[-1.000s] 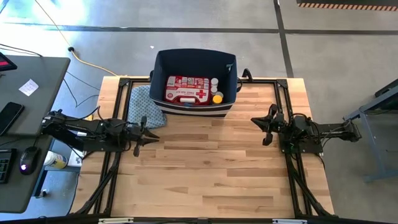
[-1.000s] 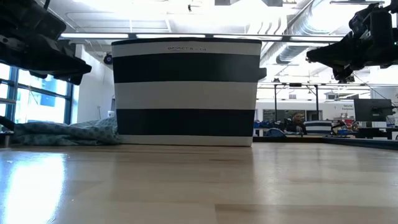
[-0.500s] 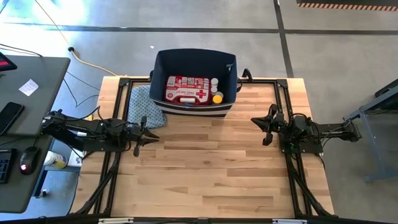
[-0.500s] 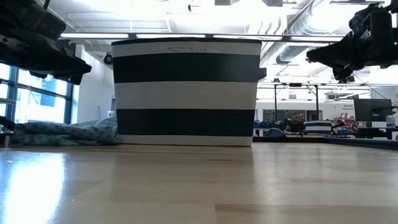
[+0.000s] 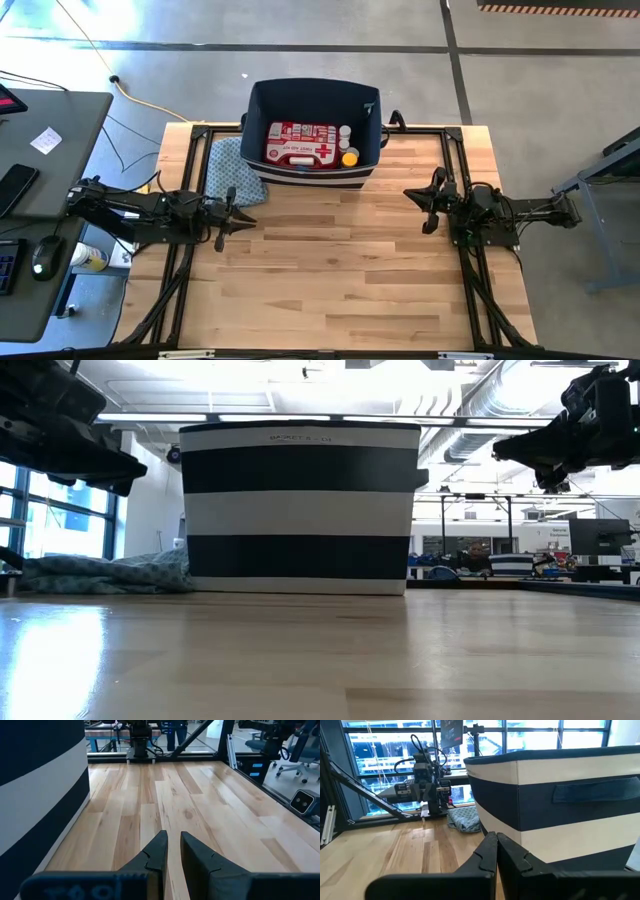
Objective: Pick & place medical supplies in basket/bin
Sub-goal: Return to Home Position
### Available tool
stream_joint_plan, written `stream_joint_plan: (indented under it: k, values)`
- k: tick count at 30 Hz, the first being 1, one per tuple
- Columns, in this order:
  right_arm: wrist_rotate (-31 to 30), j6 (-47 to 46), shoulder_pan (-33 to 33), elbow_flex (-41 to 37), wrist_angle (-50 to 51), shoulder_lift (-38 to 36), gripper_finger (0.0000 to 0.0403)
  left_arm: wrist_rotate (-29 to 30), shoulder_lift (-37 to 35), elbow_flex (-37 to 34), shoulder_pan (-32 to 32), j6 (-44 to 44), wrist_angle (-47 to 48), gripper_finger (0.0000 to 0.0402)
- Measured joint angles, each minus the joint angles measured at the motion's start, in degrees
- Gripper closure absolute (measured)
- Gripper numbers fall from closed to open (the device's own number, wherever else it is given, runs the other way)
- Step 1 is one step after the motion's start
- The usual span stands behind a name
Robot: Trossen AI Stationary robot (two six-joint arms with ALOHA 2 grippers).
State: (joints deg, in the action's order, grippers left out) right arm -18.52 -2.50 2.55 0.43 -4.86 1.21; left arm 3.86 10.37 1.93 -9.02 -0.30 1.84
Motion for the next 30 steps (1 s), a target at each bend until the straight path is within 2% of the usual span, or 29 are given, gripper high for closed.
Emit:
stream_joint_plan:
  k: [9,30]
  values:
    - [0.0,0.0,0.0,0.0,0.0,0.0,0.0402,-0.5,-10.3,-0.7,0.0,0.0,-2.0,0.0314]
    - [0.0,0.0,0.0,0.0,0.3,0.3,0.0402,-0.5,-10.0,-0.8,0.0,0.0,-1.9,0.0314]
